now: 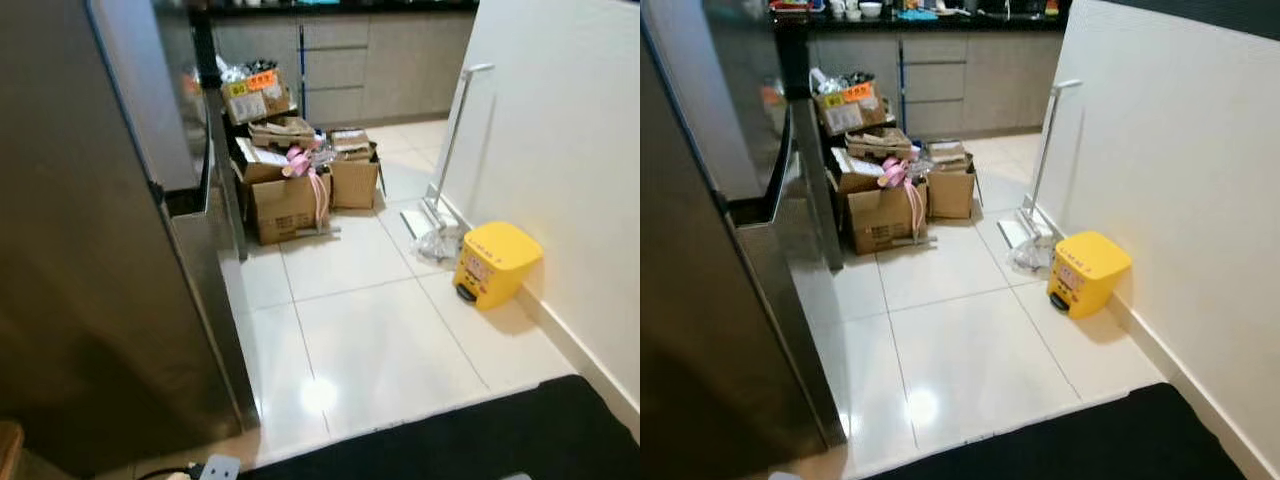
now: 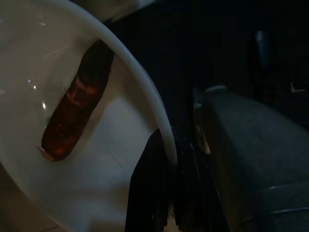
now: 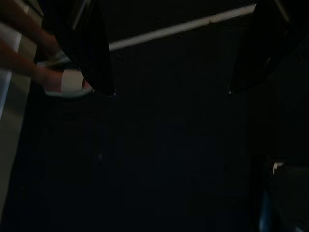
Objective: Restocking fridge
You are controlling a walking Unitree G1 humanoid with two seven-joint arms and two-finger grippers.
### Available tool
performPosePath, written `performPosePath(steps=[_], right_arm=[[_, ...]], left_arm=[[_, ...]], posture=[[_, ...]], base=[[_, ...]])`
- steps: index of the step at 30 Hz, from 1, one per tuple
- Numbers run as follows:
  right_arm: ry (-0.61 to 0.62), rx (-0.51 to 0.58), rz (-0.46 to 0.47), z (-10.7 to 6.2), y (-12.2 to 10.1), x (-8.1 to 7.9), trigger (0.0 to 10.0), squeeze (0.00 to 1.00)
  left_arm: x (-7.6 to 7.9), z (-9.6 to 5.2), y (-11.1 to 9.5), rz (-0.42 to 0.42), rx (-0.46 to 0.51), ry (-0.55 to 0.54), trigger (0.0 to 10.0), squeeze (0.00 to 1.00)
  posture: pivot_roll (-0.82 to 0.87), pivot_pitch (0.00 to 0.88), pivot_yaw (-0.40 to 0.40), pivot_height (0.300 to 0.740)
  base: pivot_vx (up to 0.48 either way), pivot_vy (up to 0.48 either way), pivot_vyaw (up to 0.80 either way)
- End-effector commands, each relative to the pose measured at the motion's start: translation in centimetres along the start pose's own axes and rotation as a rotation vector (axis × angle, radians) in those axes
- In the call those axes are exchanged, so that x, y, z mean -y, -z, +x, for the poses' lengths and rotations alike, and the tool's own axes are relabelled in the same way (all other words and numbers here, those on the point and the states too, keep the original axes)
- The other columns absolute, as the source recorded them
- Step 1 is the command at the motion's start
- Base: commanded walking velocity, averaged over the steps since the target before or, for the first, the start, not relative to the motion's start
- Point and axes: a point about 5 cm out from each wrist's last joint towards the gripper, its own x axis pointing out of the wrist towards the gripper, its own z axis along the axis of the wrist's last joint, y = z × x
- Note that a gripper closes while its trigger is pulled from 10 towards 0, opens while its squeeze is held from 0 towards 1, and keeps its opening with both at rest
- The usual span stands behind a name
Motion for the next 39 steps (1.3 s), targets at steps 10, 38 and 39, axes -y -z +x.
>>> performPosePath(steps=[10, 38, 39], right_arm=[[-0.004, 0.026, 0.011, 0.02, -0.69, 0.10, 10.0, 0.00], [-0.095, 0.037, 0.023, 0.00, -0.69, -0.58, 10.0, 0.00], [-0.096, 0.037, 0.023, 0.00, -0.69, -0.58, 10.0, 0.00]], left_arm=[[0.29, -0.11, 1.29, 0.011, -0.053, 0.014, 10.0, 0.00], [0.26, -0.13, 1.40, 0.021, -0.064, 0.011, 10.0, 0.00], [0.26, -0.12, 1.40, 0.021, -0.064, 0.012, 10.0, 0.00]], posture=[[-0.07, 0.000, -0.002, 0.740], [-0.07, 0.000, -0.002, 0.740], [-0.07, 0.000, -0.002, 0.740]], base=[[0.312, 0.000, 0.00], [0.040, 0.000, 0.54], [0.000, 0.000, 0.76]])
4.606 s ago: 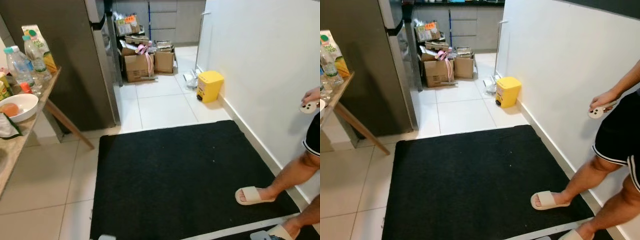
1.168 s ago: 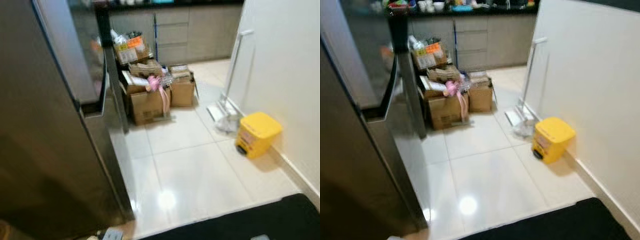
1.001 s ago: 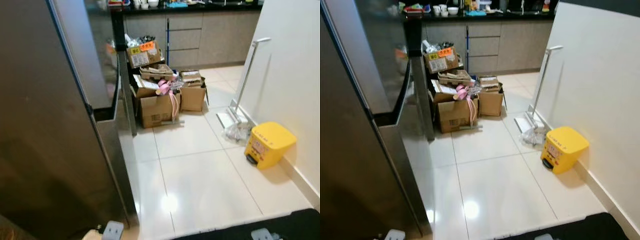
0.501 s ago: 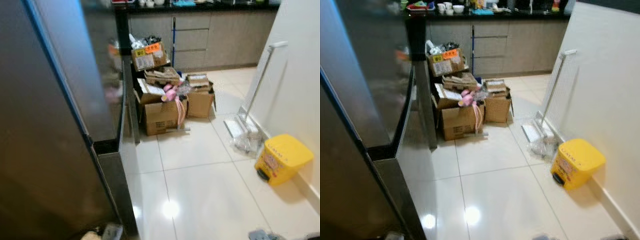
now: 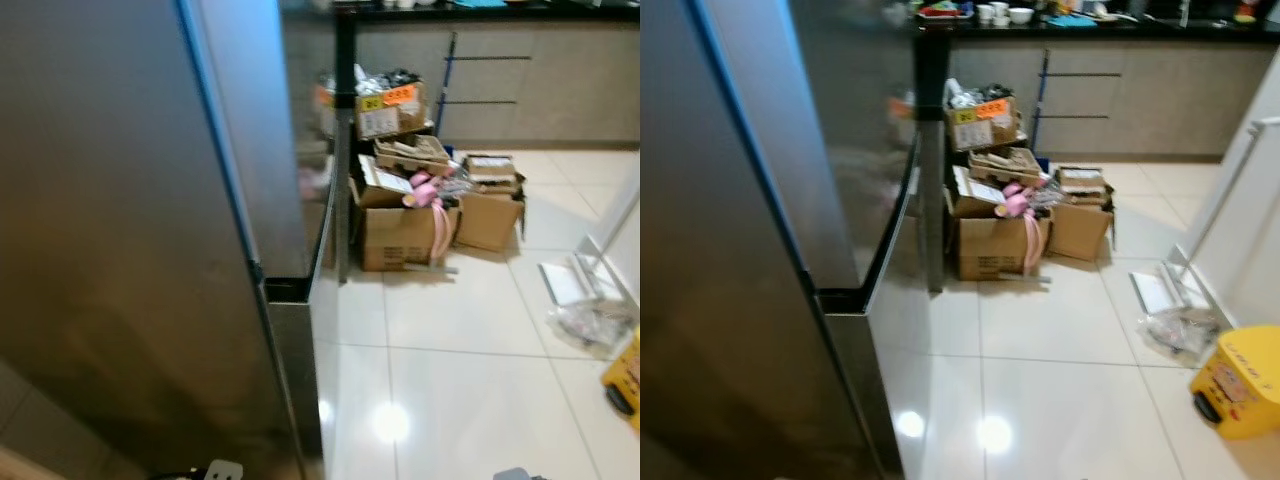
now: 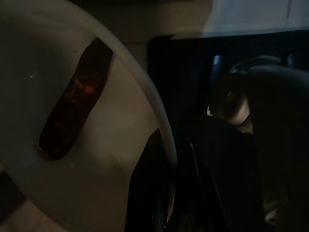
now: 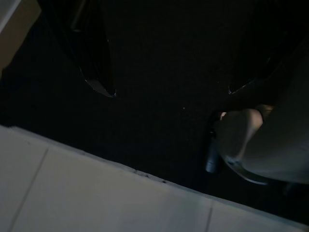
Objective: Restocking fridge
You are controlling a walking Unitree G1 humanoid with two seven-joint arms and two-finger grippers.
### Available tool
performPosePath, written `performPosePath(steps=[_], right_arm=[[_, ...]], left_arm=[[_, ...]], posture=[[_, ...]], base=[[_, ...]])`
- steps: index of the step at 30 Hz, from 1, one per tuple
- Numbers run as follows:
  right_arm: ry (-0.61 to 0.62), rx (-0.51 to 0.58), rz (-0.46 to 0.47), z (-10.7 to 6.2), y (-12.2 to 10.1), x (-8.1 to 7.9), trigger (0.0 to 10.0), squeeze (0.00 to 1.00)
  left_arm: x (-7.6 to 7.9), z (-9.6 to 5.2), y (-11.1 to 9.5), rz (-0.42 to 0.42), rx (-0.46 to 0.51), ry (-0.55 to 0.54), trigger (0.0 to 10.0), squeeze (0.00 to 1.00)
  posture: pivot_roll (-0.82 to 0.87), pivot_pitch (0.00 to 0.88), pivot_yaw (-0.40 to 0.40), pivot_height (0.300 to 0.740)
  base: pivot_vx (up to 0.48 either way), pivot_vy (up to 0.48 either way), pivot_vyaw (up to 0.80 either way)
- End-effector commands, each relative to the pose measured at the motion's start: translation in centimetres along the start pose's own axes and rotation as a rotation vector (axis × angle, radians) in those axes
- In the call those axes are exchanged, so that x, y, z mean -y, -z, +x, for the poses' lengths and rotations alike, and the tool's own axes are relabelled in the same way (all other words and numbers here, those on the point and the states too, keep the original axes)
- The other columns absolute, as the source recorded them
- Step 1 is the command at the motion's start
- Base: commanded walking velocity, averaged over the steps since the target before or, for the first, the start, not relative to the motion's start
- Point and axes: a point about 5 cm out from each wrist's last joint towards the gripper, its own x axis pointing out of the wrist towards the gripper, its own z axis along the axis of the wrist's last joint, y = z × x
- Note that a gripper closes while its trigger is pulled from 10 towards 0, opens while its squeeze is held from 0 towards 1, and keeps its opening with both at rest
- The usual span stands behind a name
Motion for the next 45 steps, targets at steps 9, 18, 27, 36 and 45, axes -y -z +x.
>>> performPosePath(steps=[9, 18, 27, 36, 45], right_arm=[[-0.013, -0.012, 0.026, 0.0, 0.3, -0.4, 10.0, 0.00], [-0.007, -0.015, 0.026, 0.0, 0.4, -0.5, 10.0, 0.00], [-0.012, -0.011, 0.029, 0.0, 0.3, -0.6, 10.0, 0.00], [-0.082, -0.007, 0.007, 0.1, 0.0, -1.1, 10.0, 0.00], [-0.119, -0.009, 0.001, 0.1, 0.0, -1.5, 10.0, 0.00]], left_arm=[[0.5, -0.1, 1.3, 0.000, -0.048, 0.035, 10.0, 0.00], [0.7, -0.1, 1.5, 0.000, -0.053, 0.051, 10.0, 0.00], [0.9, -0.1, 1.4, 0.001, -0.052, 0.060, 10.0, 0.00], [0.9, -0.1, 1.5, 0.000, -0.054, 0.063, 10.0, 0.00], [1.0, -0.1, 1.3, -0.001, -0.051, 0.067, 10.0, 0.00]], posture=[[-0.07, 0.000, -0.001, 0.740], [-0.07, 0.000, 0.000, 0.740], [-0.07, 0.000, 0.000, 0.740], [-0.07, 0.000, -0.001, 0.740], [-0.07, 0.000, -0.002, 0.740]], base=[[0.000, 0.000, 0.60], [0.000, -0.331, 0.00], [0.000, -0.435, 0.00], [0.000, -0.439, 0.44], [0.000, -0.428, 0.80]])
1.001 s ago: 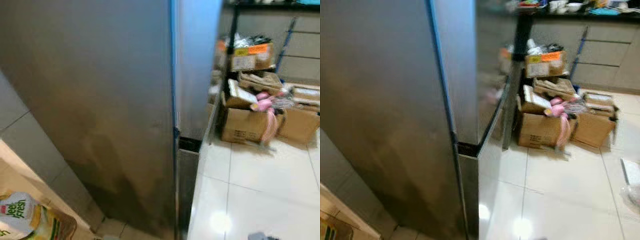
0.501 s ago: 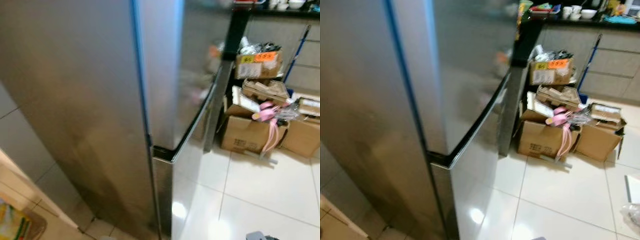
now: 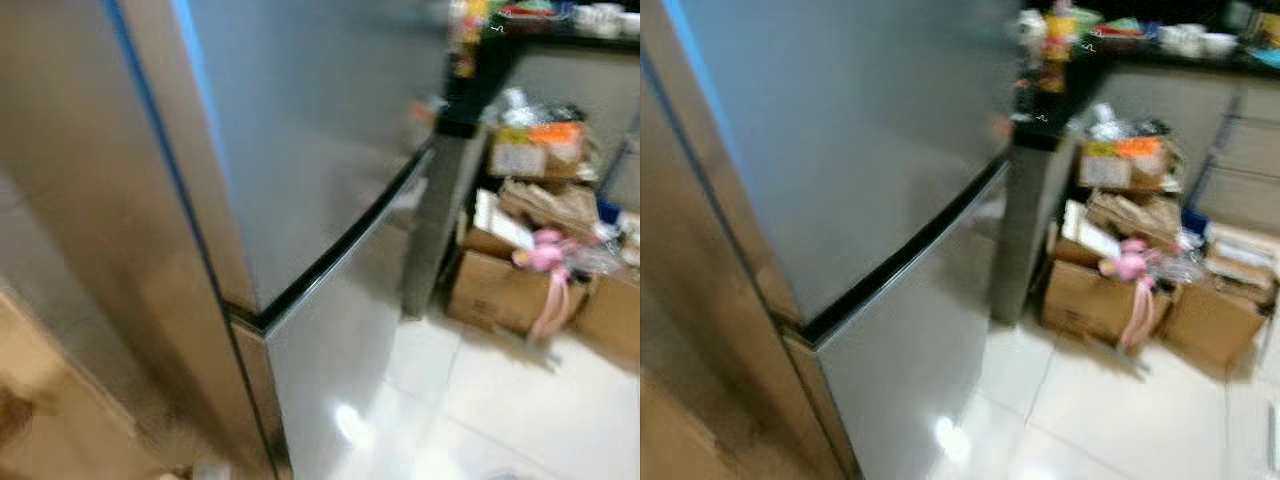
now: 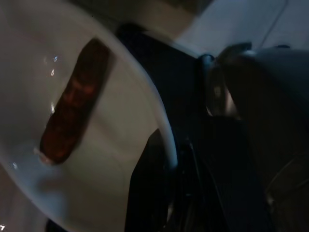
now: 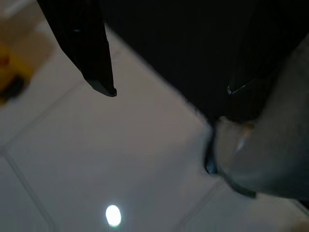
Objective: Restocking fridge
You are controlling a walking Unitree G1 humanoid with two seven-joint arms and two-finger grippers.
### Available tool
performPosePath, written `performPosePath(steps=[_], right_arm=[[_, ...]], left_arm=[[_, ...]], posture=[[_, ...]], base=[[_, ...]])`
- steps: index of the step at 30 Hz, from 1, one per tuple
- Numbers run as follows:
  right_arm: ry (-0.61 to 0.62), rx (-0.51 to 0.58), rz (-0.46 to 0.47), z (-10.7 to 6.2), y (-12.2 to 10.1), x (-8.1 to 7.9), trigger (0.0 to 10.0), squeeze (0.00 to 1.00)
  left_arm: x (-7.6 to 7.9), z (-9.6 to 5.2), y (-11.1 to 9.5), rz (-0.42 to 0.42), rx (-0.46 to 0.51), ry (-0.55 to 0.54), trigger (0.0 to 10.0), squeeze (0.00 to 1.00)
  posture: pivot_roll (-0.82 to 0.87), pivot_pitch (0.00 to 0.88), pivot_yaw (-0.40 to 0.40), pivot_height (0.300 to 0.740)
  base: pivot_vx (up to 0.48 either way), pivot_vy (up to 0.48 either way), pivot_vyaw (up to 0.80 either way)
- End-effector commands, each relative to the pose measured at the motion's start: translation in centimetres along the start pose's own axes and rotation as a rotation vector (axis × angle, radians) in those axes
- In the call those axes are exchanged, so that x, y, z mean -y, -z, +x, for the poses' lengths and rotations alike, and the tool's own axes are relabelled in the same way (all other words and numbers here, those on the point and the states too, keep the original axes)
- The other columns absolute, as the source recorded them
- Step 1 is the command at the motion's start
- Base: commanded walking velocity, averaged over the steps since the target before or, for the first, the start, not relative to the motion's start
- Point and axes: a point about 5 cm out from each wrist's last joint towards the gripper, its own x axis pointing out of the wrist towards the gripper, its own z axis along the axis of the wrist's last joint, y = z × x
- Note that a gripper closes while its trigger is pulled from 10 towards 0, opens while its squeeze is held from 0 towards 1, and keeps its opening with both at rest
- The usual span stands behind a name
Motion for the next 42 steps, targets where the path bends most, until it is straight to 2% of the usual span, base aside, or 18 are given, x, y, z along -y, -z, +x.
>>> performPosePath(steps=[1, 9, 26, 42], right_arm=[[0.000, -0.014, 0.002, -0.10, 0.39, 0.31, 10.0, 0.00], [-0.024, -0.021, -0.007, -0.10, 0.54, 0.16, 10.0, 0.00], [-0.034, -0.016, -0.029, -0.21, 0.37, 0.63, 10.0, 0.00], [-0.024, 0.000, -0.027, -0.26, 0.21, 0.88, 10.0, 0.00]], left_arm=[[1.86, 0.26, 0.23, -0.003, -0.011, 0.067, 10.0, 0.00], [1.90, 0.27, 0.16, -0.004, -0.011, 0.071, 10.0, 0.00], [1.91, 0.32, 0.02, 0.012, -0.029, 0.060, 10.0, 0.00], [2.12, 0.34, 0.19, 0.016, -0.044, 0.064, 10.0, 0.00]], posture=[[-0.07, 0.000, -0.002, 0.740], [-0.07, 0.000, -0.003, 0.740], [-0.08, 0.000, -0.005, 0.740], [-0.08, 0.000, -0.002, 0.740]], base=[[0.000, -0.420, 0.80], [0.000, -0.394, 0.80], [0.000, 0.000, 0.73], [0.000, 0.000, 0.06]])
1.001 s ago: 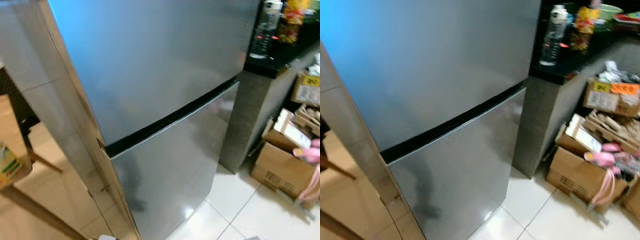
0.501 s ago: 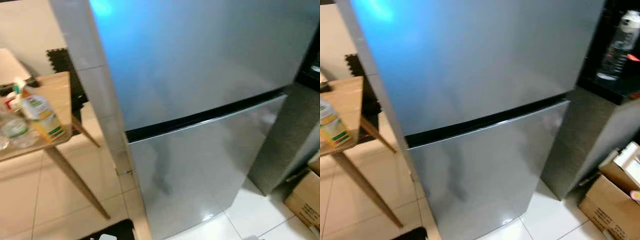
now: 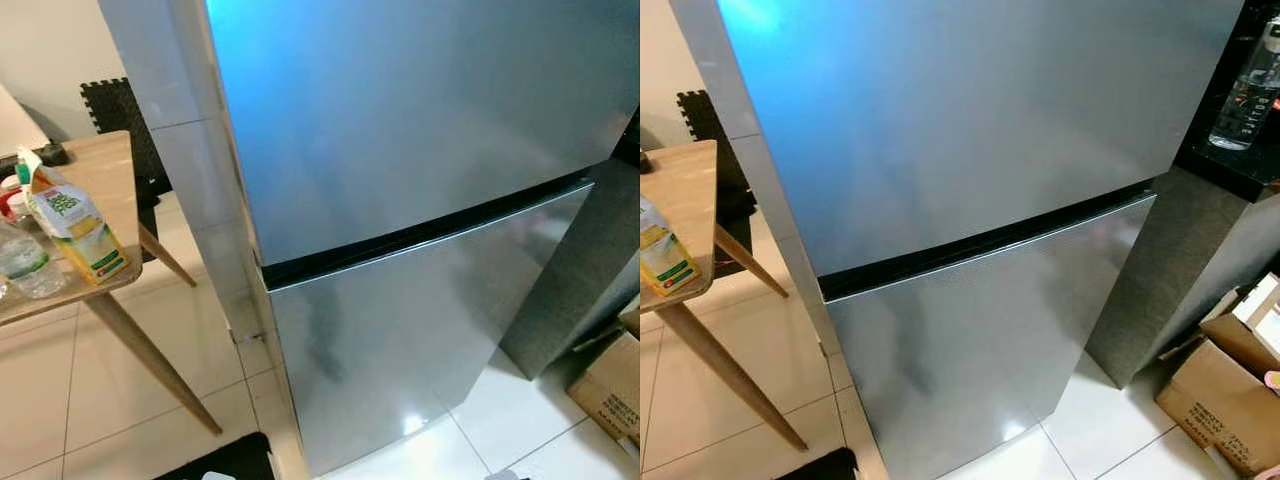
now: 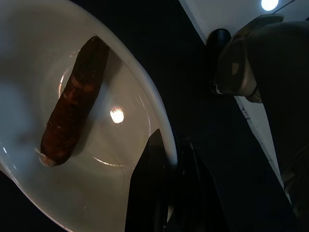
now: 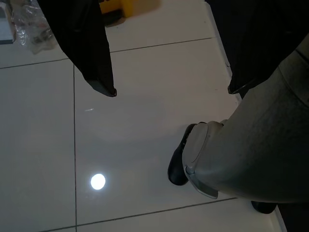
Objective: Restocking fridge
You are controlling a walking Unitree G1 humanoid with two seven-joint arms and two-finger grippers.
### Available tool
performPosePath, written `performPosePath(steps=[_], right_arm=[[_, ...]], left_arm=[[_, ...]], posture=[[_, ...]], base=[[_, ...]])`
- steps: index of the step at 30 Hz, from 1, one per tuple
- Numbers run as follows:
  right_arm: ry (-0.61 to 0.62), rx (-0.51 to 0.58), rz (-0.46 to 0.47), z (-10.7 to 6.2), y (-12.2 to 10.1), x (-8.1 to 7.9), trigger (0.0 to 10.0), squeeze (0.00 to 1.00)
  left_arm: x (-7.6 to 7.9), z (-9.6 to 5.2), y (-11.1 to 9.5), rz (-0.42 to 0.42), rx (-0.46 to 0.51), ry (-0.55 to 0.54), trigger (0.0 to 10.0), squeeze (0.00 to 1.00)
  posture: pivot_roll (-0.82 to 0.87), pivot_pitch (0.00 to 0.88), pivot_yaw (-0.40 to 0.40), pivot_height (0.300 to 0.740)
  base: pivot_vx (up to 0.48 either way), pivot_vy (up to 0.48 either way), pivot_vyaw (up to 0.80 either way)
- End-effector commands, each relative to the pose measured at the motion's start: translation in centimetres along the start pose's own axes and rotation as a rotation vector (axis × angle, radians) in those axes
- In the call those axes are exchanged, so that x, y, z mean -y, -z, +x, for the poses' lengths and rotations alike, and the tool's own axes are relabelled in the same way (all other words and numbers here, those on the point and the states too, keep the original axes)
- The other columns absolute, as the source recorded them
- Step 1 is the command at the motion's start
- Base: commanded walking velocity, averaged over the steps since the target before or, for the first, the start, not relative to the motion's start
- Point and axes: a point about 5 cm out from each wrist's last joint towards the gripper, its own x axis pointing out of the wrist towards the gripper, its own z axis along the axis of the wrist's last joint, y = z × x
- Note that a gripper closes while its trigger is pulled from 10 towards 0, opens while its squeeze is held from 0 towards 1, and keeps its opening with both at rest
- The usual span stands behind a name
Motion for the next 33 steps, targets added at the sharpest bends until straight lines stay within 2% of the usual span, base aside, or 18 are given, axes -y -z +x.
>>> performPosePath(steps=[1, 4, 14, 22, 26, 27, 28, 30, 32, 33], right_arm=[[-0.005, 0.013, -0.014, 0.0, -0.1, -0.1, 10.0, 0.00], [-0.046, 0.028, -0.011, 0.0, -0.4, -0.4, 10.0, 0.00], [-0.059, 0.056, 0.001, 0.0, -0.9, -0.2, 10.0, 0.00], [-0.087, 0.156, -0.060, -0.6, -3.3, 1.4, 10.0, 0.00], [-0.184, 0.231, -0.012, -1.8, -5.3, 3.8, 10.0, 0.00], [-0.187, 0.239, 0.009, -2.1, -5.4, 4.6, 10.0, 0.00], [-0.187, 0.239, 0.009, -2.1, -5.4, 4.6, 10.0, 0.00], [-0.192, 0.250, 0.044, -2.9, -5.4, 6.2, 10.0, 0.00], [-0.244, 0.254, 0.058, -3.7, -4.9, 7.3, 10.0, 0.00], [-0.319, 0.262, 0.054, -4.2, -4.6, 7.6, 10.0, 0.00]], left_arm=[[1.6, 0.2, 0.1, 0.000, -0.012, 0.053, 10.0, 0.00], [1.7, 0.3, 0.1, 0.002, -0.012, 0.054, 10.0, 0.00], [1.8, 0.3, 0.1, 0.004, -0.016, 0.059, 10.0, 0.00], [1.9, 0.3, 0.2, -0.002, -0.016, 0.066, 10.0, 0.00], [1.9, 0.3, 0.3, -0.006, -0.017, 0.070, 10.0, 0.00], [1.9, 0.3, 0.4, -0.007, -0.018, 0.071, 10.0, 0.00], [1.9, 0.3, 0.4, -0.007, -0.018, 0.071, 10.0, 0.00], [2.0, 0.2, 0.4, -0.010, -0.018, 0.074, 10.0, 0.00], [2.0, 0.2, 0.5, -0.011, -0.019, 0.076, 10.0, 0.00], [2.0, 0.2, 0.5, -0.010, -0.019, 0.077, 10.0, 0.00]], posture=[[-0.08, 0.000, -0.002, 0.740], [-0.08, 0.000, -0.002, 0.740], [-0.08, 0.000, -0.001, 0.740], [-0.08, 0.000, -0.003, 0.740], [-0.08, 0.000, -0.004, 0.740], [-0.08, 0.000, -0.004, 0.740], [-0.08, 0.000, -0.004, 0.740], [-0.08, 0.000, -0.004, 0.740], [-0.08, 0.000, -0.003, 0.740], [-0.09, 0.000, -0.003, 0.740]], base=[[0.000, 0.000, 0.00], [0.000, 0.000, 0.79], [0.000, 0.000, 0.77], [0.000, 0.000, 0.00], [0.000, 0.000, 0.00], [0.000, 0.000, 0.00], [0.000, 0.000, 0.00], [0.000, 0.000, 0.00], [0.000, 0.000, 0.00], [0.000, 0.000, 0.00]])
